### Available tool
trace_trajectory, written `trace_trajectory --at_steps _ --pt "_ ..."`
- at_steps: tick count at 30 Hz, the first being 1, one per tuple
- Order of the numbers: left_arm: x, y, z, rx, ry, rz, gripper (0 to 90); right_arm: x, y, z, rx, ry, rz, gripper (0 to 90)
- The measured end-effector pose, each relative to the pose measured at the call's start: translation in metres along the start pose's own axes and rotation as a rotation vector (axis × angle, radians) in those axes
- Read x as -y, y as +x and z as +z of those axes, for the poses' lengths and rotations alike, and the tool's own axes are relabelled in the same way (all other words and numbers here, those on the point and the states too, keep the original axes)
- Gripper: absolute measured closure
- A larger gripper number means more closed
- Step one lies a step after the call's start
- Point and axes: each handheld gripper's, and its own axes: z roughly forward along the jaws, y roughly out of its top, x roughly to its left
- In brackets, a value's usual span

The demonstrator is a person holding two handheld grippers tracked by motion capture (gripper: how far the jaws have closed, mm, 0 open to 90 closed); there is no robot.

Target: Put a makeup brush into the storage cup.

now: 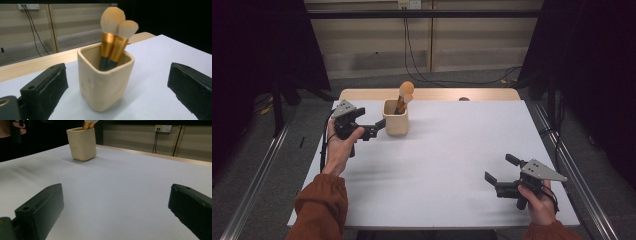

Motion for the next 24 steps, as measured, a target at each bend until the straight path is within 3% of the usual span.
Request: trace_trajectory --at_steps 2,7,12,14,16,24 --pt "0.004 -0.005 -0.006 -0.006 -0.021 0.017 2.6 0.000 0.000 -0.001 0.001 0.000 0.001 0.0" --pt "0.012 -0.012 -0.014 0.014 -0.017 0.009 2.4 0.002 -0.001 -0.004 0.010 -0.004 0.002 0.0" --pt "0.019 -0.016 -0.021 0.002 -0.011 0.024 2.1 0.003 0.000 -0.007 0.015 0.000 0.003 0.0" --pt "0.021 -0.018 -0.026 -0.009 -0.004 -0.003 2.1 0.002 0.000 -0.007 0.016 -0.003 0.001 0.0" --pt "0.023 -0.020 -0.031 -0.002 -0.005 -0.005 1.9 0.002 0.000 -0.007 0.015 -0.005 -0.003 0.0" --pt "0.036 -0.030 -0.056 0.001 -0.019 0.038 2.1 0.002 0.002 -0.006 0.010 0.001 -0.001 0.0"
